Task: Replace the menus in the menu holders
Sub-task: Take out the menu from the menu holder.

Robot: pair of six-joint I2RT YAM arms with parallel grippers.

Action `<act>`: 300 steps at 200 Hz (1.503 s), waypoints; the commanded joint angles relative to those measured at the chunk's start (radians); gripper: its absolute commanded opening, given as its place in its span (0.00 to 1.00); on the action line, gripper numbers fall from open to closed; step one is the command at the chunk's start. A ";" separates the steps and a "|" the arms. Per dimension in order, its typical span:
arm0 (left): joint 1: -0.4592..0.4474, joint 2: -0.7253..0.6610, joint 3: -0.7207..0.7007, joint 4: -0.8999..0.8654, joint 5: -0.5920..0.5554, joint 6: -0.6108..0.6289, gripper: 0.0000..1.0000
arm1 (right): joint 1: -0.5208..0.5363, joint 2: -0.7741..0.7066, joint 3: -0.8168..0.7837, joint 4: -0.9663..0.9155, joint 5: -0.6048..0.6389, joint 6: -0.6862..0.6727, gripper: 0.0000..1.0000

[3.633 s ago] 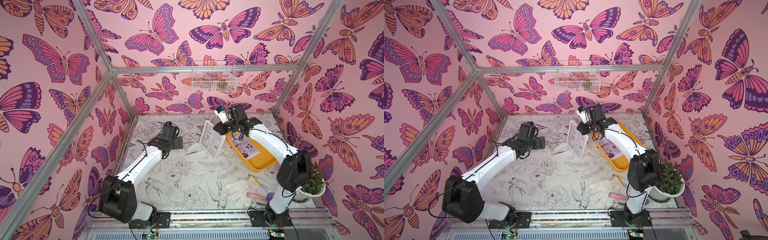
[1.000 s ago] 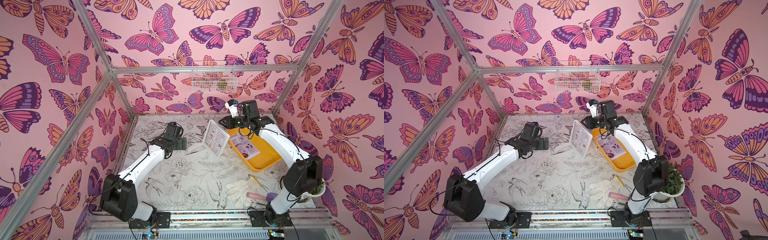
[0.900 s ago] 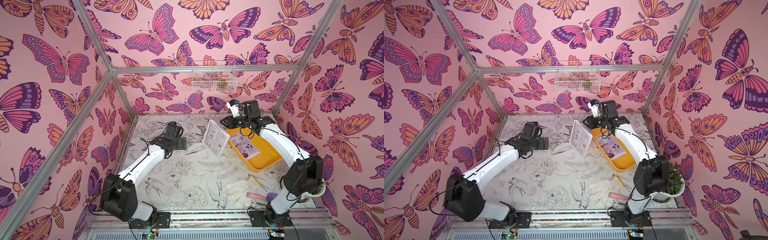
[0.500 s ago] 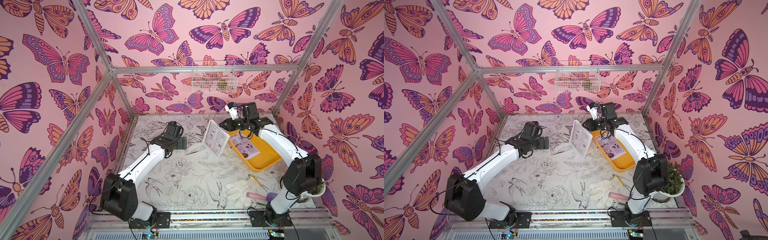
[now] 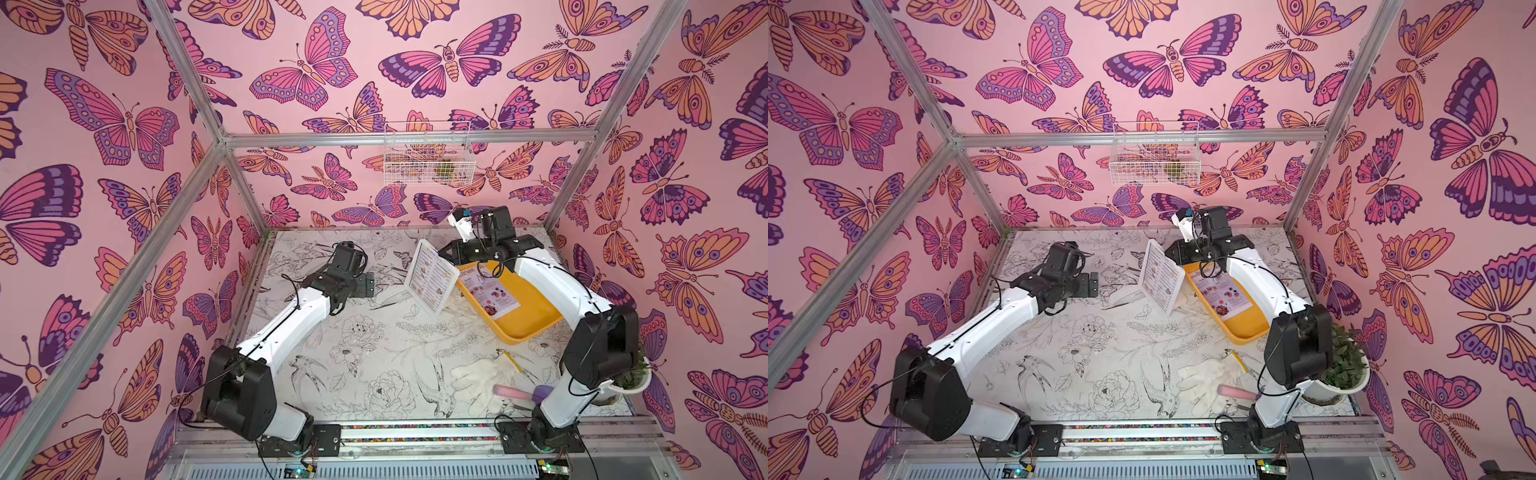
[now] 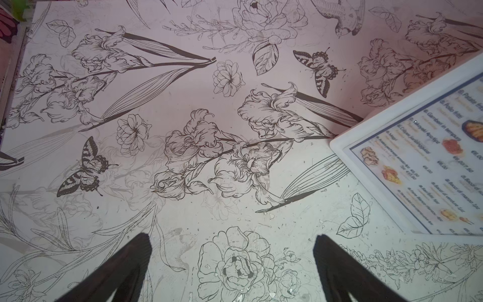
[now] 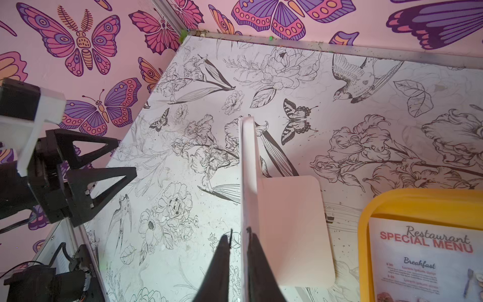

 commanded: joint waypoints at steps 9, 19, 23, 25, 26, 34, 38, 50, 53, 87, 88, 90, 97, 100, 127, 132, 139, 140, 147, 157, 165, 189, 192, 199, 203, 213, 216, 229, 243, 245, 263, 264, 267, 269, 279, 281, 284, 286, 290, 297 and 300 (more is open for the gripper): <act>-0.002 0.007 0.014 -0.016 -0.010 -0.001 1.00 | 0.003 0.014 -0.004 -0.016 -0.017 -0.020 0.16; -0.002 0.007 0.014 -0.014 -0.010 0.000 1.00 | 0.003 0.016 -0.005 -0.018 -0.016 -0.022 0.16; -0.002 0.008 0.014 -0.016 -0.010 0.000 1.00 | 0.002 0.016 -0.006 -0.018 -0.015 -0.022 0.16; -0.002 0.007 0.014 -0.015 -0.010 0.000 1.00 | 0.003 0.016 -0.006 -0.018 -0.016 -0.022 0.15; -0.002 0.006 0.014 -0.015 -0.010 -0.001 1.00 | 0.003 0.017 -0.006 -0.019 -0.016 -0.022 0.15; -0.002 0.006 0.014 -0.016 -0.011 -0.001 1.00 | 0.002 0.017 -0.005 -0.019 -0.018 -0.023 0.14; -0.002 0.006 0.014 -0.016 -0.012 0.000 1.00 | 0.002 0.017 -0.006 -0.018 -0.019 -0.024 0.14; -0.002 0.008 0.014 -0.015 -0.012 -0.001 1.00 | 0.003 0.019 -0.006 -0.018 -0.022 -0.024 0.11; -0.002 0.007 0.014 -0.016 -0.012 -0.001 1.00 | 0.002 0.018 -0.005 -0.018 -0.022 -0.025 0.11; -0.002 0.006 0.011 -0.016 -0.016 0.000 1.00 | 0.003 0.017 -0.005 -0.018 -0.026 -0.025 0.06; -0.002 0.006 0.011 -0.016 -0.016 0.000 1.00 | 0.003 0.016 -0.004 -0.018 -0.026 -0.025 0.06; -0.002 0.006 0.011 -0.016 -0.016 -0.001 1.00 | 0.002 0.016 -0.004 -0.018 -0.027 -0.025 0.06; -0.002 0.005 0.011 -0.016 -0.016 0.000 1.00 | 0.002 0.015 -0.004 -0.017 -0.028 -0.025 0.05; -0.002 0.004 0.012 -0.015 -0.016 0.000 1.00 | 0.002 0.015 -0.003 -0.017 -0.028 -0.025 0.05; -0.002 0.003 0.013 -0.015 -0.016 0.000 1.00 | 0.002 0.008 0.001 -0.015 -0.037 -0.025 0.04; -0.002 0.003 0.011 -0.015 -0.017 0.000 1.00 | 0.001 0.007 0.002 -0.015 -0.040 -0.025 0.03; -0.002 0.003 0.010 -0.016 -0.018 0.000 1.00 | 0.002 0.005 0.003 -0.016 -0.039 -0.024 0.03; -0.002 0.002 0.011 -0.015 -0.018 0.001 1.00 | 0.002 0.005 0.003 -0.016 -0.039 -0.024 0.03; -0.002 0.003 0.011 -0.016 -0.018 0.002 1.00 | 0.002 0.002 0.003 -0.014 -0.036 -0.023 0.02; -0.002 0.000 0.011 -0.016 -0.019 -0.001 1.00 | 0.002 -0.003 0.006 -0.012 -0.033 -0.024 0.01; -0.002 0.000 0.010 -0.016 -0.019 0.000 1.00 | 0.001 -0.006 0.008 -0.012 -0.028 -0.023 0.01; -0.003 -0.004 0.008 -0.016 -0.019 0.000 1.00 | 0.001 -0.015 0.024 -0.016 -0.021 -0.023 0.00; -0.002 -0.005 0.008 -0.014 -0.020 0.000 1.00 | 0.001 -0.017 0.025 -0.017 -0.022 -0.023 0.00; -0.002 -0.005 0.007 -0.015 -0.021 0.000 1.00 | 0.001 -0.020 0.029 -0.018 -0.021 -0.023 0.00; -0.002 -0.006 0.007 -0.015 -0.021 -0.001 1.00 | 0.001 -0.022 0.032 -0.018 -0.022 -0.023 0.00; -0.002 -0.007 0.006 -0.014 -0.022 -0.001 1.00 | -0.001 -0.025 0.038 -0.020 -0.019 -0.025 0.00; -0.002 -0.008 0.007 -0.014 -0.022 0.000 1.00 | -0.001 -0.026 0.041 -0.020 -0.017 -0.025 0.00; -0.002 -0.009 0.006 -0.016 -0.024 0.001 1.00 | -0.004 -0.028 0.053 -0.027 -0.016 -0.028 0.00; -0.002 -0.010 0.007 -0.016 -0.024 0.002 1.00 | -0.007 -0.030 0.067 -0.033 -0.013 -0.029 0.00; -0.002 -0.009 0.006 -0.016 -0.024 0.002 1.00 | -0.007 -0.031 0.069 -0.034 -0.014 -0.029 0.00; -0.002 -0.012 0.007 -0.016 -0.024 0.002 1.00 | -0.011 -0.037 0.083 -0.042 -0.012 -0.034 0.00; -0.002 -0.012 0.007 -0.015 -0.024 0.002 1.00 | -0.010 -0.037 0.083 -0.043 -0.013 -0.035 0.00; -0.002 -0.011 0.008 -0.016 -0.025 0.002 1.00 | -0.010 -0.040 0.084 -0.044 -0.014 -0.035 0.00; -0.002 -0.011 0.008 -0.015 -0.024 0.002 1.00 | -0.011 -0.041 0.086 -0.045 -0.012 -0.036 0.00; -0.002 -0.010 0.008 -0.016 -0.025 0.002 1.00 | -0.010 -0.042 0.089 -0.046 -0.015 -0.036 0.00; -0.002 -0.010 0.008 -0.015 -0.025 0.002 1.00 | -0.010 -0.043 0.089 -0.047 -0.014 -0.037 0.00; -0.002 -0.010 0.008 -0.016 -0.025 0.002 0.99 | -0.010 -0.043 0.091 -0.048 -0.016 -0.037 0.00; -0.002 -0.010 0.007 -0.016 -0.025 0.002 1.00 | -0.010 -0.043 0.092 -0.049 -0.016 -0.037 0.00; -0.002 -0.009 0.008 -0.016 -0.025 0.002 1.00 | -0.010 -0.044 0.095 -0.051 -0.016 -0.037 0.00; -0.002 -0.009 0.008 -0.015 -0.025 0.001 1.00 | -0.010 -0.047 0.097 -0.051 -0.014 -0.036 0.00; -0.002 -0.010 0.008 -0.016 -0.027 0.002 1.00 | -0.010 -0.049 0.098 -0.050 -0.014 -0.035 0.00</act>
